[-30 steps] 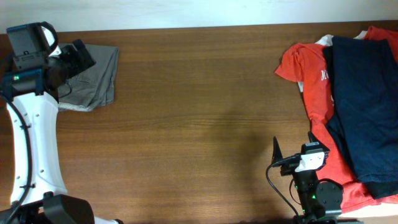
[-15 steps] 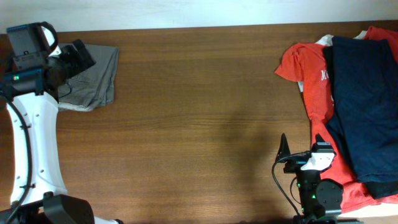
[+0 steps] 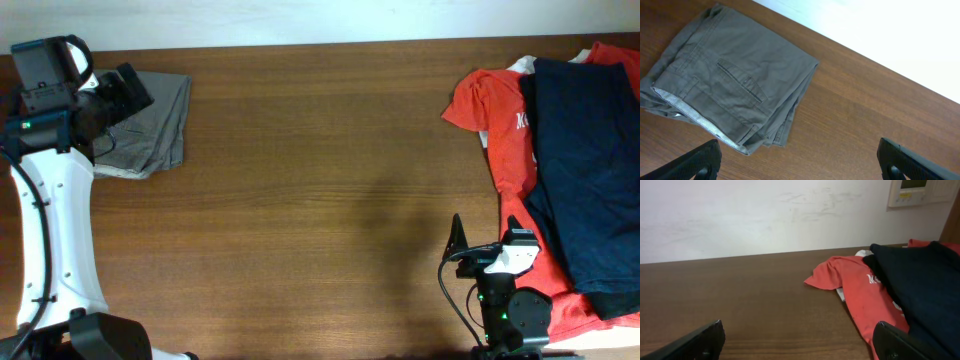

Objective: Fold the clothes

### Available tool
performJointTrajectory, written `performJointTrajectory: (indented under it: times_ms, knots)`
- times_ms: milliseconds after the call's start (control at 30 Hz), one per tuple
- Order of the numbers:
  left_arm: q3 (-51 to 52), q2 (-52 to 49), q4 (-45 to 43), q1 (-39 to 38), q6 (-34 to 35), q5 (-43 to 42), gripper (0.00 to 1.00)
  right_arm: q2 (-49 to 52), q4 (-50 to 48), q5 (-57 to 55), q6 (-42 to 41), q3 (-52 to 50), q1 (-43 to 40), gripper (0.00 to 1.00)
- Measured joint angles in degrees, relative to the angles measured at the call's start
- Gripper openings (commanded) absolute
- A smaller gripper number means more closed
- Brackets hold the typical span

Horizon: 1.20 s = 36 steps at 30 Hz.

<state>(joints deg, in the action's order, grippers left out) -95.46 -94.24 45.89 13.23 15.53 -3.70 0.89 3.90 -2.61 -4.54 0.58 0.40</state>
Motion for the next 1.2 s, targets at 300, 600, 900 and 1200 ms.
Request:
performJointTrajectory:
  times_ms: [300,600,900,1200]
  knots:
    - [0.04,0.81,0.33,0.00,0.00,0.02,0.99,-0.02,0.00,-0.02,0.00,0.00,0.00,0.98]
    - [0.37,29.38,0.22,-9.51,0.00,-0.04,0.99,-0.04,-0.04,-0.37,-0.02,0.00,0.00,0.98]
    - [10.49,54.88,0.22,-19.91,0.00,-0.39,0.99,-0.11,-0.07,-0.59,-0.02,0.00,0.00,0.98]
    - [50.84,76.06,-1.05,-19.93,0.00,1.38,0.99,-0.17,-0.04,-0.63,-0.02,0.00,0.00,0.98]
